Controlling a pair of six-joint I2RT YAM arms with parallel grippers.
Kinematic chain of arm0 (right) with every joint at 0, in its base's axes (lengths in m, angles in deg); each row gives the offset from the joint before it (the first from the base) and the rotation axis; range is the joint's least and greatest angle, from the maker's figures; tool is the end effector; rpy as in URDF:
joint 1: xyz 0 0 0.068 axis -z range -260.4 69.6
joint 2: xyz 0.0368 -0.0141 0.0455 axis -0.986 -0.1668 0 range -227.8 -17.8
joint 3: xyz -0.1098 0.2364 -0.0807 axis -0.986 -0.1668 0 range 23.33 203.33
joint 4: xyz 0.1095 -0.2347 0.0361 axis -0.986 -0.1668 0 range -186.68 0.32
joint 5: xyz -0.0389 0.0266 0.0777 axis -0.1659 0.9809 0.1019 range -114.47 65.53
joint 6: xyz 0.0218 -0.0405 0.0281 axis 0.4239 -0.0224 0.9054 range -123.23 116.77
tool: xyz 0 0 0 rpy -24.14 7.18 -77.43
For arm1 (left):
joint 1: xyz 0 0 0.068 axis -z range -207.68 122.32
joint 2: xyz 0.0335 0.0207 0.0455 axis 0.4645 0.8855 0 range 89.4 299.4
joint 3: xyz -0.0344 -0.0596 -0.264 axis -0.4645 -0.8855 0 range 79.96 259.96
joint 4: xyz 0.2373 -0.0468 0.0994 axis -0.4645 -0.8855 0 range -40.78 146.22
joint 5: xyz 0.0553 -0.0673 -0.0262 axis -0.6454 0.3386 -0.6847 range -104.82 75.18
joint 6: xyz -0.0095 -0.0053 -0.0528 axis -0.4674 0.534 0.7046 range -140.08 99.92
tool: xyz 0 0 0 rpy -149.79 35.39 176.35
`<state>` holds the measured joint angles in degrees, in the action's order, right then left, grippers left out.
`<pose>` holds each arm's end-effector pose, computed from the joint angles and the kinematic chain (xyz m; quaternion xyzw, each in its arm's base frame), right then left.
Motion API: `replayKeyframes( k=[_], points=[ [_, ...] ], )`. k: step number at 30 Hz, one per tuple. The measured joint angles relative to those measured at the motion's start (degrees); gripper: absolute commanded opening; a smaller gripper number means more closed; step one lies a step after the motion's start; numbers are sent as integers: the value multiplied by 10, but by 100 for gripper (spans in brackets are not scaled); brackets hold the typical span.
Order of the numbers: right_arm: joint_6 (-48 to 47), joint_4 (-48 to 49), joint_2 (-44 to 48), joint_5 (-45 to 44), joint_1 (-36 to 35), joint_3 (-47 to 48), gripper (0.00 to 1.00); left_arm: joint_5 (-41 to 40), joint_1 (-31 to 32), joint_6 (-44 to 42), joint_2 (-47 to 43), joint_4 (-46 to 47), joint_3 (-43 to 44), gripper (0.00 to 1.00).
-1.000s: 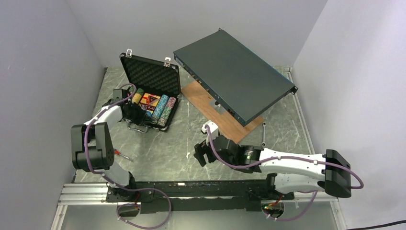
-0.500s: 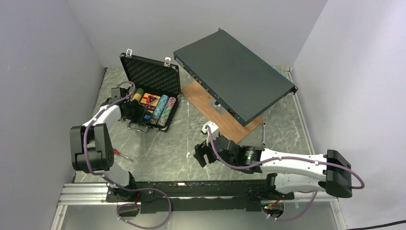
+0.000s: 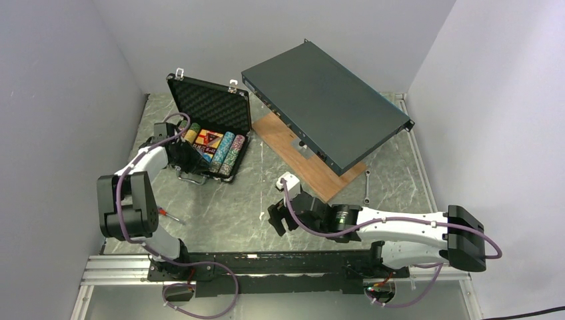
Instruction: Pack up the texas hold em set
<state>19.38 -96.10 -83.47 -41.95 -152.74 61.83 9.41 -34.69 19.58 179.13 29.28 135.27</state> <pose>0.0850 0.2317 0.2359 -0.3011 0.8205 0.2538 0.4144 0.3055 0.0229 0.1951 -0.3276 0.8904 -0.2631 0.1749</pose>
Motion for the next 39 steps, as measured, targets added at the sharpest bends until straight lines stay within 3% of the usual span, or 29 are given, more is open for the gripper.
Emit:
replayKeyframes(
  k=[17,26,39],
  points=[
    [1,1,-14,0,-6,1,77,55,-2,18,71,23,23,19],
    [4,1,-14,-2,-12,1,77,59,-1,16,68,33,19,32],
    [10,1,-15,-2,-18,1,77,53,-2,28,27,57,-29,22]
  ],
)
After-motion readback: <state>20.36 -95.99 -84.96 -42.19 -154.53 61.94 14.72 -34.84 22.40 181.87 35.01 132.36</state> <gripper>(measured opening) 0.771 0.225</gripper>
